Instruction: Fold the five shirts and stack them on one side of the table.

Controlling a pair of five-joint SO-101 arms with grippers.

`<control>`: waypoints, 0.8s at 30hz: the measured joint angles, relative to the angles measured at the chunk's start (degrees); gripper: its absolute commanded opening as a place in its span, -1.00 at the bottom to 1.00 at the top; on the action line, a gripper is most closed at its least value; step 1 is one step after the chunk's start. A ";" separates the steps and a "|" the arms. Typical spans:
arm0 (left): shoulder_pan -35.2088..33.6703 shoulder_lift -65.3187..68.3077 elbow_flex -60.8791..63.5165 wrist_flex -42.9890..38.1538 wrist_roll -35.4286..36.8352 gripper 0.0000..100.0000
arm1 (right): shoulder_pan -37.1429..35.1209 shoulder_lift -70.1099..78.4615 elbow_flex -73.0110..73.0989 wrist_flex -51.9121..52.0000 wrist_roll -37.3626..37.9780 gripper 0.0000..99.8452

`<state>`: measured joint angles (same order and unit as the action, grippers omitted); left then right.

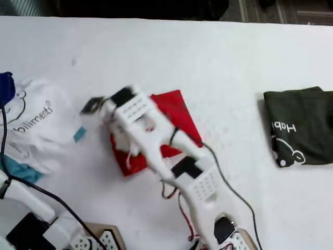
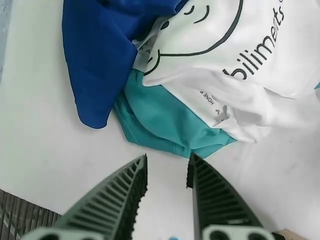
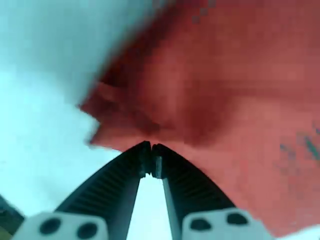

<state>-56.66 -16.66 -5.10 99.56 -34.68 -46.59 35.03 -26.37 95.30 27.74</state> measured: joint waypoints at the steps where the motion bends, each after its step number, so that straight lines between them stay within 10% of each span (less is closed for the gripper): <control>1: -0.09 0.00 0.00 0.00 0.00 -0.70 | -1.23 0.88 0.00 -1.49 -0.62 -0.96; 24: 1.49 0.00 0.00 -1.05 0.18 -0.70 | 6.42 -1.67 -13.01 0.62 -7.38 -0.96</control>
<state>-55.16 -16.66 -5.10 98.51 -34.51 -40.18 33.36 -39.38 95.91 20.35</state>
